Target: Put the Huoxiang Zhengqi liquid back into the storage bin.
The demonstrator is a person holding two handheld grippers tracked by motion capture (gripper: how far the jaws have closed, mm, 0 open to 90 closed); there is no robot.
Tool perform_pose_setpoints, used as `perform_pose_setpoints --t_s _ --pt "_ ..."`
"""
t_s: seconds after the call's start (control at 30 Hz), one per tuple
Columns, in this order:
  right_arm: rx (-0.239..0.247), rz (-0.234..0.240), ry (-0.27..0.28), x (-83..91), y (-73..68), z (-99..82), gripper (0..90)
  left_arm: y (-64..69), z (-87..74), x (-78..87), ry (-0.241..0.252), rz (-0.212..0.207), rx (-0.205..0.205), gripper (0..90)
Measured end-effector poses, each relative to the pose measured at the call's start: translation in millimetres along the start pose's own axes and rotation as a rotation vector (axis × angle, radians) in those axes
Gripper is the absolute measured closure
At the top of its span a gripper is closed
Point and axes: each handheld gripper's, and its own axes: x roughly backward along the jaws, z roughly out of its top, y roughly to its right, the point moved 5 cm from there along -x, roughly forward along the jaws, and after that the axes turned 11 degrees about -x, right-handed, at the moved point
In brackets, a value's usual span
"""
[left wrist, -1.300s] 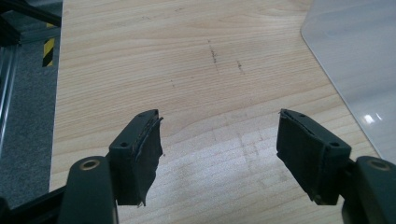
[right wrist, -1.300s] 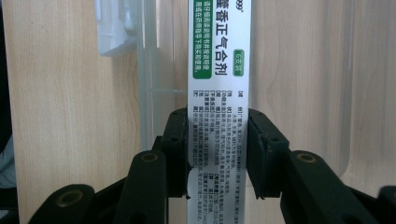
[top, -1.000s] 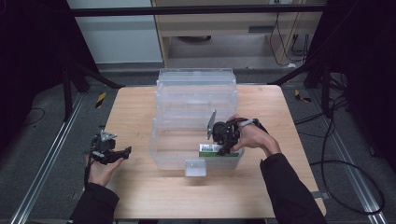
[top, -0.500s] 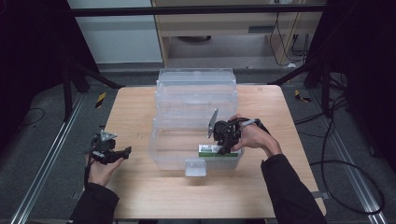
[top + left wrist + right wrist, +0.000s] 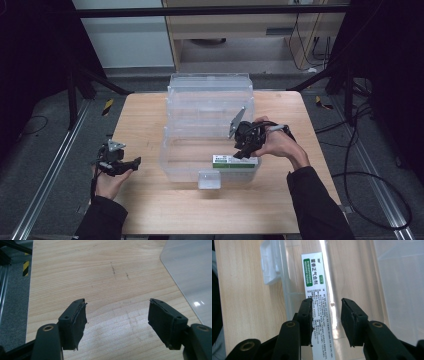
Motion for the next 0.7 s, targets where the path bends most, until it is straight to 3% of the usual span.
perform_pose_setpoints --t_s 0.3,0.7 --pt "-0.039 -0.024 0.075 18.1 -1.6 -1.5 60.9 0.2 1.7 2.1 0.013 0.001 0.000 30.3" --pt "-0.065 -0.016 0.149 33.6 -9.5 -7.1 59.9 2.4 4.5 4.0 0.035 -0.001 -0.002 32.0"
